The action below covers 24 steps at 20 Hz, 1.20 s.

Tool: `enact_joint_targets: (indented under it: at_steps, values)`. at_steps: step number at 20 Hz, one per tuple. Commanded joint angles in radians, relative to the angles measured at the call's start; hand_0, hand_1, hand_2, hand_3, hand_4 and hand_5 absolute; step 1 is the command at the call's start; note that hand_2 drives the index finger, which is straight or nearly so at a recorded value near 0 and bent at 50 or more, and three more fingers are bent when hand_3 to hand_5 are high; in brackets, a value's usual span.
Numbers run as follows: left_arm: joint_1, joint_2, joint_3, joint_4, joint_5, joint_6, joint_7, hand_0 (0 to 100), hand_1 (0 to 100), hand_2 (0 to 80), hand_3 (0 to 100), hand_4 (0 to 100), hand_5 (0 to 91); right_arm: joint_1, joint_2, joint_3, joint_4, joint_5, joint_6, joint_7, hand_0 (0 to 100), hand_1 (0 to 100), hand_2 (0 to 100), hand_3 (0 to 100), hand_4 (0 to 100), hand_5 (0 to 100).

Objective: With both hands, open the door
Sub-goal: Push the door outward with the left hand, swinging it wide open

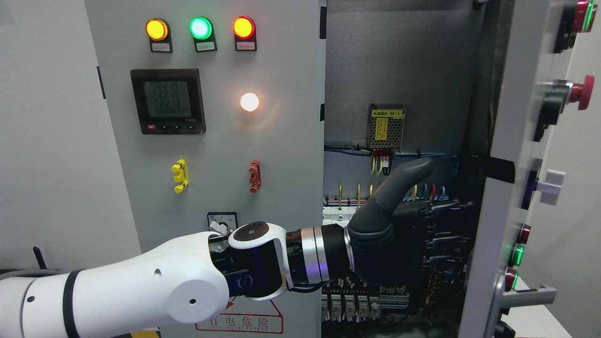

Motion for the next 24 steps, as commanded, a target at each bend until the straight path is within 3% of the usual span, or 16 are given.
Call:
enact_joint_targets:
  at_steps: [1,6,14,24]
  values:
    - [0.002,-0.112,0.052,0.0,-0.03,0.0,0.034,0,0,0.0,0,0,0.0,0.0,0.0,0.0,0.0,0.011,0.001,0.0,38,0,0,0,0,0]
    - [0.004,-0.16,0.067,0.003,-0.059,0.0,0.051,0,0,0.0,0,0,0.0,0.0,0.0,0.0,0.0,0.012,0.001,0.0,38,0,0,0,0,0]
    - [0.023,-0.247,0.076,0.006,-0.106,0.0,0.126,0,0,0.0,0,0,0.0,0.0,0.0,0.0,0.0,0.012,0.001,0.0,38,0,0,0,0,0]
    - [0.053,-0.361,0.076,0.022,-0.114,0.002,0.2,0,0,0.0,0,0,0.0,0.0,0.0,0.0,0.0,0.012,0.001,0.0,38,0,0,0,0,0]
